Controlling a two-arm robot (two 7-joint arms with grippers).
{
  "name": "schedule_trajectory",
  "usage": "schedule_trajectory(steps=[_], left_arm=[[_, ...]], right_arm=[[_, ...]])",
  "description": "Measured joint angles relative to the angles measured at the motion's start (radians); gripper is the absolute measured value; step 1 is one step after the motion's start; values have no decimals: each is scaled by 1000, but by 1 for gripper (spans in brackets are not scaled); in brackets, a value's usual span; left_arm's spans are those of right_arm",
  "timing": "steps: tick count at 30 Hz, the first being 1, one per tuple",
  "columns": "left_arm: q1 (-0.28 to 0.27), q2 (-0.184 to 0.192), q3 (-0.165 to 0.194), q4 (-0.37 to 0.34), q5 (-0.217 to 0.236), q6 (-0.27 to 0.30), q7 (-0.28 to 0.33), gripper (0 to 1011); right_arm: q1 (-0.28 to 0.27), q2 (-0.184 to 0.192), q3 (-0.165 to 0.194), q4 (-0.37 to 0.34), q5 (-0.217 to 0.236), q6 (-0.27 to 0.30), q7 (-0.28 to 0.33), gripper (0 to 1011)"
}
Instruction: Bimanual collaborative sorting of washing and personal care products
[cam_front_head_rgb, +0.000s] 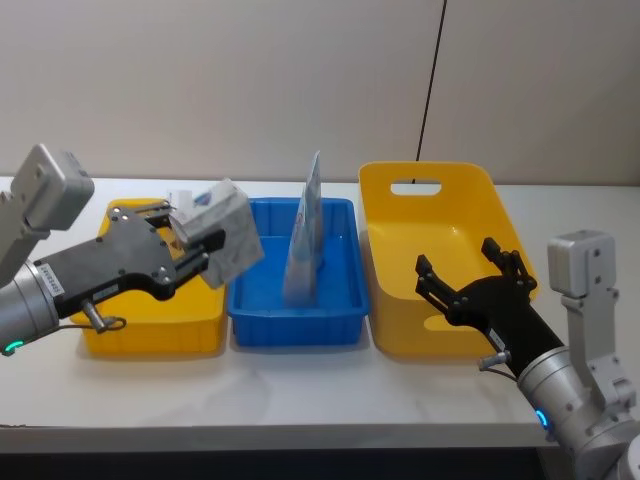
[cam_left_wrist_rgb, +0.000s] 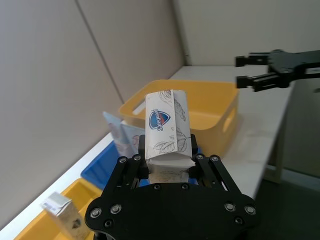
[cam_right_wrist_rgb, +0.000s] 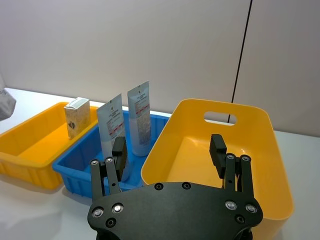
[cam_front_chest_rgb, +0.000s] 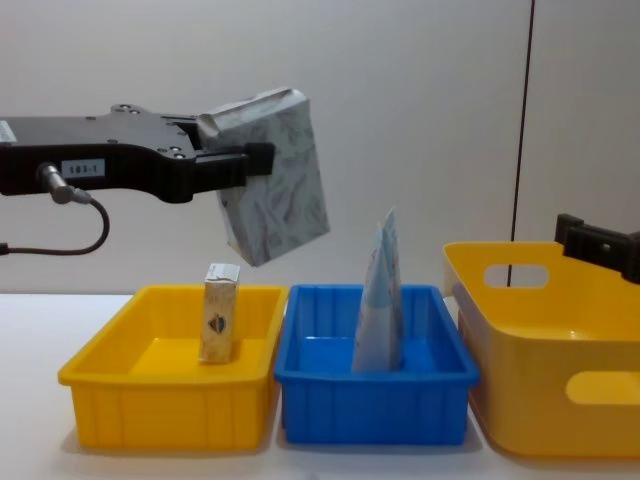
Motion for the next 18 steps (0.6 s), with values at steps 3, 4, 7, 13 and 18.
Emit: schedule_trajectory(steps=[3,4,7,13,18], left_arm=[[-4,10,7,-4,-13,-7,-34,376],[-5,14,9,-6,-15,-8,-40,376],[-10,26,18,-9,-31,-18,-82,376],[-23,48,41,-12,-61,-38,-167,376],[-35,58,66,-9,-88,-59,-236,376]], right_arm=[[0,0,0,0,0,0,0,1000],[0,0,0,0,0,0,0,1000],[0,0,0,0,0,0,0,1000],[0,0,0,0,0,0,0,1000],[0,0,0,0,0,0,0,1000]])
